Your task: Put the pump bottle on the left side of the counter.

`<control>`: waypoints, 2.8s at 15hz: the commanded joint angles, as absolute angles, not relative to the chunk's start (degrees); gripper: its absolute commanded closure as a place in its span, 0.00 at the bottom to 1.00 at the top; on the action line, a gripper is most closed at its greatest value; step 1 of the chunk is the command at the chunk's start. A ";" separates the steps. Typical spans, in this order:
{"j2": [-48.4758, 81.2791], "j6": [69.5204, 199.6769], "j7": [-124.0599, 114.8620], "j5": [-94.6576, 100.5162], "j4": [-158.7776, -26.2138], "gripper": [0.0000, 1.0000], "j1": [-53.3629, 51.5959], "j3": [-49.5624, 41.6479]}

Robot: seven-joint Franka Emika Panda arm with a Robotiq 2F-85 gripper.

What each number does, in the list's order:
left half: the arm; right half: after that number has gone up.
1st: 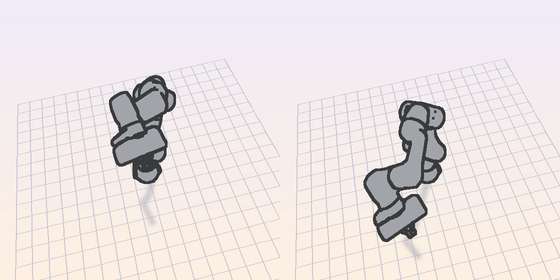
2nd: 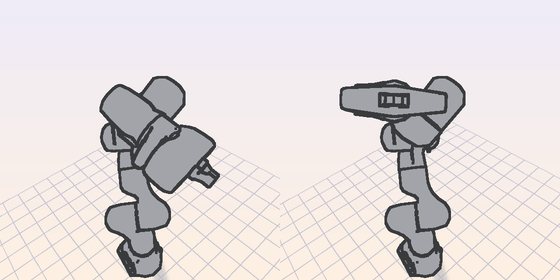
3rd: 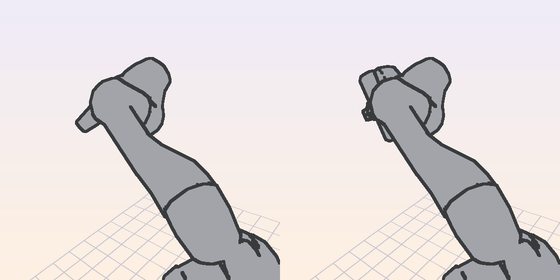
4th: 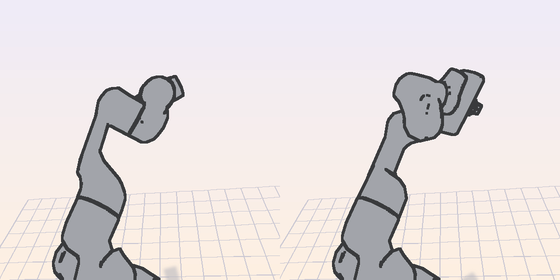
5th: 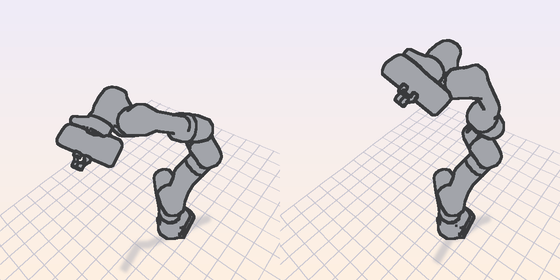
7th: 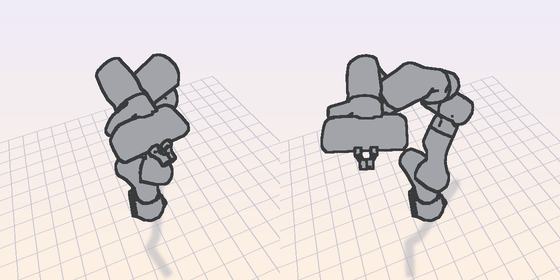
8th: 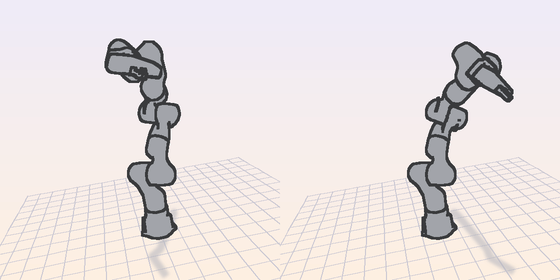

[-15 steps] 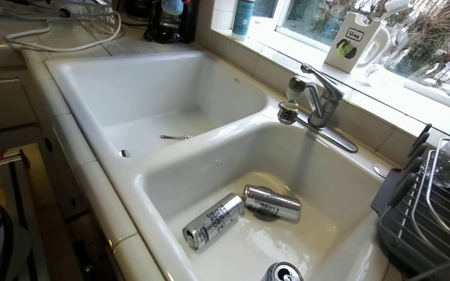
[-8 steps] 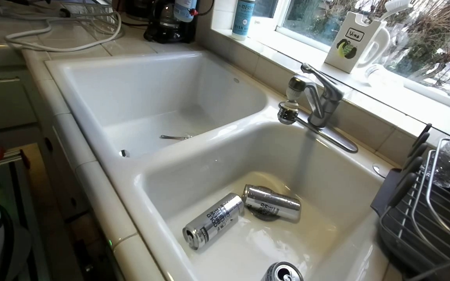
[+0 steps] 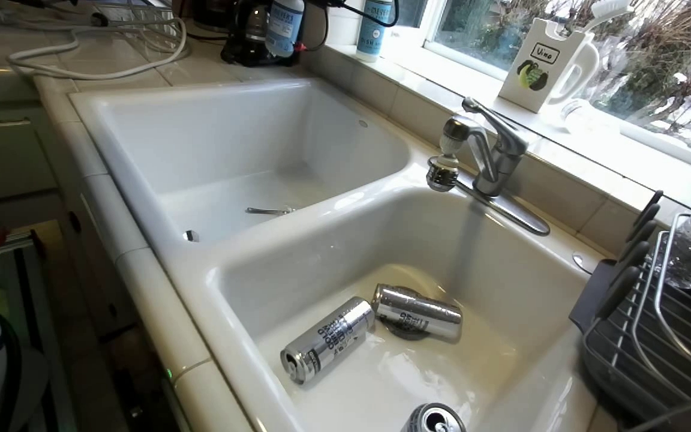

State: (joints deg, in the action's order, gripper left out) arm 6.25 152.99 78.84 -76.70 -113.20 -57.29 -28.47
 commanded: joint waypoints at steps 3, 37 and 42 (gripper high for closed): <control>7.94 152.56 78.54 -75.91 -111.49 0.92 -49.09 -20.34; 16.56 148.22 101.05 -87.89 -105.83 0.92 -48.07 -17.38; 17.28 150.32 98.79 -83.76 -104.74 0.37 -31.36 0.94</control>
